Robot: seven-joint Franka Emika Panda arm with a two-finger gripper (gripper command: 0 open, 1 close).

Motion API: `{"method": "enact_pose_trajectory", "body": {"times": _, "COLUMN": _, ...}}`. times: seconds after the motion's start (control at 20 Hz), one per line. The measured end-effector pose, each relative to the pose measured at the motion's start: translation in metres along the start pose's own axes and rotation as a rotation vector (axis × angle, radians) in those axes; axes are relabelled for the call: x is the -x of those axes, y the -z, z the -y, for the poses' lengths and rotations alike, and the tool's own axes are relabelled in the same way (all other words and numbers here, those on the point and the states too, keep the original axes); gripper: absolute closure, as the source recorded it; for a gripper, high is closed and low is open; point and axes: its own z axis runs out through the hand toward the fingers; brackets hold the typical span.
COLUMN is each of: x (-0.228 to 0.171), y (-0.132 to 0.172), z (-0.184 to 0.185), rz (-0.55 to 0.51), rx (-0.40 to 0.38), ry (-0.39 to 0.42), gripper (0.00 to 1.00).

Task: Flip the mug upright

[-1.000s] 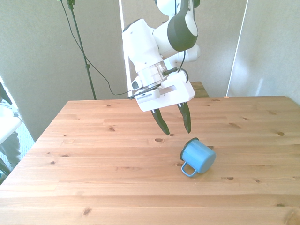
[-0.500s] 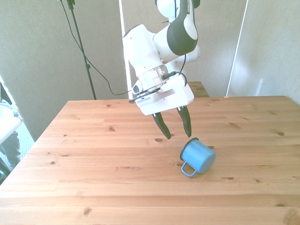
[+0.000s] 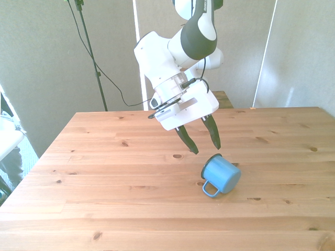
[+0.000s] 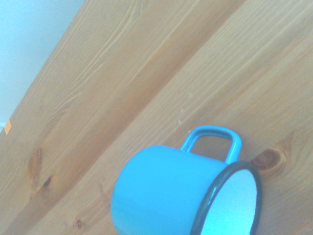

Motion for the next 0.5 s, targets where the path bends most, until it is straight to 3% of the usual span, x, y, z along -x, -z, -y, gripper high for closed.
{"method": "enact_pose_trajectory", "body": {"times": 0.5, "x": -0.012, "y": 0.008, "z": -0.01, "rz": 0.087, "rx": -0.004, "ry": -0.057, "gripper": 0.0}}
